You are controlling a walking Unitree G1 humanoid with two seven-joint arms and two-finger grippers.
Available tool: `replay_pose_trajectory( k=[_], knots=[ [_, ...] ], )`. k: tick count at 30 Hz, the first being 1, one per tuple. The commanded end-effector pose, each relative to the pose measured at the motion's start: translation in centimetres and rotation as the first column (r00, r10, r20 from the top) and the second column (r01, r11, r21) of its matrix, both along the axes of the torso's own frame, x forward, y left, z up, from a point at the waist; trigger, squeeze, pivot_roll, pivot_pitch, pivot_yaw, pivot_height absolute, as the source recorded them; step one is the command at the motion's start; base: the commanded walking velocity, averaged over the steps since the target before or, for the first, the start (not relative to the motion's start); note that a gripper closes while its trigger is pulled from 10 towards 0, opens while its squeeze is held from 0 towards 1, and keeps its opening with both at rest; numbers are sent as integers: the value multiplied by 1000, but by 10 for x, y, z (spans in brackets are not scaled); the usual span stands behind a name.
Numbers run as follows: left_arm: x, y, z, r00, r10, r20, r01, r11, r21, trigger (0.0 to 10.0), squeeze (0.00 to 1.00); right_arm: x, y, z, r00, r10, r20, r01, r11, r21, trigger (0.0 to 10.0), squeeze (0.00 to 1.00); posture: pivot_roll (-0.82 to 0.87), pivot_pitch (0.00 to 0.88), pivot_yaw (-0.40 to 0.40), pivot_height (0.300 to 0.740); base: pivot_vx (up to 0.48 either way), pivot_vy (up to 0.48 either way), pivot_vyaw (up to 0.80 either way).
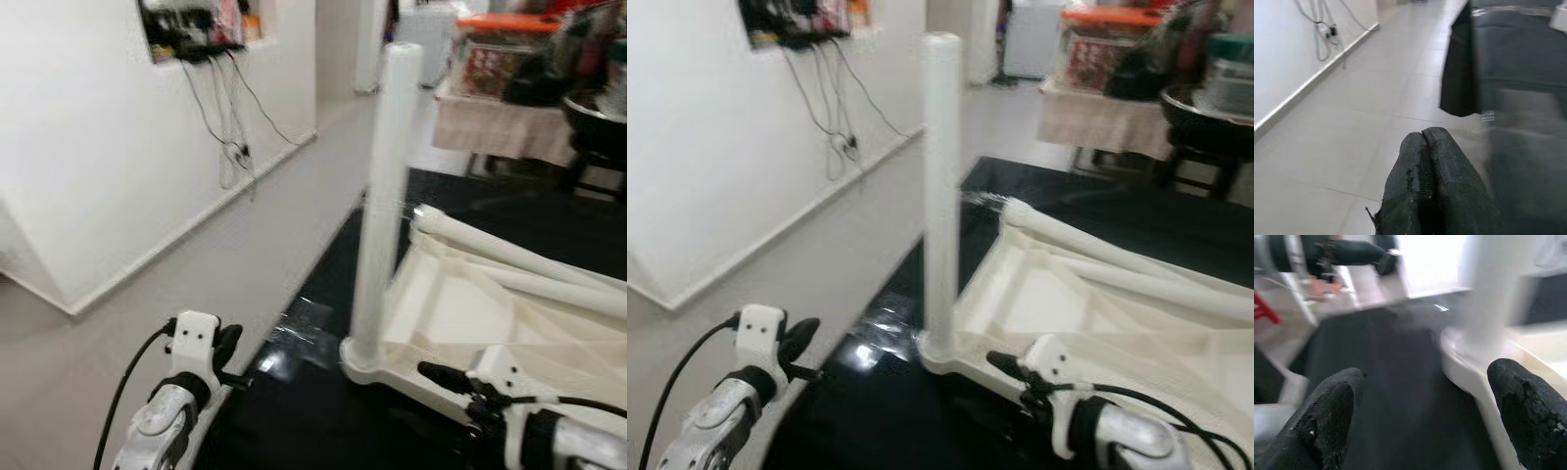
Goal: Building children table
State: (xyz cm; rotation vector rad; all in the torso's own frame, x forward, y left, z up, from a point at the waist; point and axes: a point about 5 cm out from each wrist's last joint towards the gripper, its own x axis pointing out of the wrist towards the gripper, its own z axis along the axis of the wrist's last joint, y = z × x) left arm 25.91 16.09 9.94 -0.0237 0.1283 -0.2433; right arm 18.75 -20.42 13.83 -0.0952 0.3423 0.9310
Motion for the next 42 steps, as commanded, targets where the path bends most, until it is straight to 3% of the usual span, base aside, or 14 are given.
replay_pose_trajectory(
  k=[1, 5, 11, 16, 18, 20, 22, 24, 26, 29, 33, 36, 42],
  knots=[
    [0, 3, -5, 1000, 8, -25, -7, 1000, 19, 10000, 0, -4, 3, 8, 999, 52, 11, -52, 998, 18, 10000, 0, -104, 0, -7, 740, 0, 476, 0],
    [0, 1, -4, 1000, 2, -14, -2, 1000, 29, 10000, 0, -11, 14, 11, 989, 145, -5, -145, 989, 30, 10000, 0, -104, 0, -9, 740, 0, 476, 0],
    [1, 1, -3, 1000, -2, -9, 3, 999, 33, 10000, 0, -7, 19, 10, 990, 143, 5, -143, 989, 27, 10000, 0, -102, 0, -5, 740, 0, 476, 0],
    [2, 1, -1, 1000, -10, -2, 10, 999, 39, 10000, 0, 17, 25, 8, 994, 38, 99, -37, 999, -11, 10000, 0, -103, 0, -1, 740, 0, 476, 0],
    [4, 0, 0, 1000, -13, 4, 12, 999, 35, 10000, 0, 35, 29, 8, 988, -66, 141, 67, 998, -2, 10000, 0, -101, 0, -1, 740, 0, 476, 0],
    [4, 0, 0, 1000, -13, 4, 12, 999, 35, 10000, 0, 35, 29, 8, 988, -66, 141, 67, 998, -2, 10000, 0, -101, 0, -1, 740, 0, 476, 0],
    [8, -5, 4, 1000, -16, 24, 16, 1000, 23, 10000, 0, 69, 37, 5, 937, -300, 180, 296, 954, 48, 10000, 0, -94, 0, -2, 740, 0, 476, 0],
    [9, -9, 8, 998, -36, 47, 34, 999, 29, 10000, 0, 87, 45, 1, 888, -425, 175, 417, 905, 81, 10000, 0, -90, 0, -4, 740, 0, 442, 0],
    [5, -14, 8, 996, -73, 48, 73, 997, 6, 10000, 0, 95, 51, -2, 863, -472, 179, 464, 881, 88, 10000, 0, -83, 0, -10, 740, 0, 204, 0],
    [-1, -20, 5, 994, -109, 13, 109, 993, -49, 10000, 0, 99, 61, -7, 853, -496, 162, 485, 868, 107, 10000, 0, -83, 0, -10, 740, 0, 0, 0],
    [-4, -24, 4, 991, -131, 25, 132, 990, -46, 10000, 0, 97, 77, -14, 880, -452, 144, 442, 892, 93, 10000, 0, -73, 0, -15, 740, 74, 0, 0],
    [-4, -24, 3, 991, -132, 26, 133, 990, -45, 10000, 0, 97, 79, -14, 884, -444, 145, 435, 896, 90, 10000, 0, -73, 0, -15, 740, 296, 0, 0],
    [0, -25, 1, 991, -133, 18, 134, 989, -64, 10000, 0, 104, 79, -18, 863, -496, 94, 482, 865, 140, 10000, 0, -79, 0, -11, 740, 327, 0, 0]
  ],
)
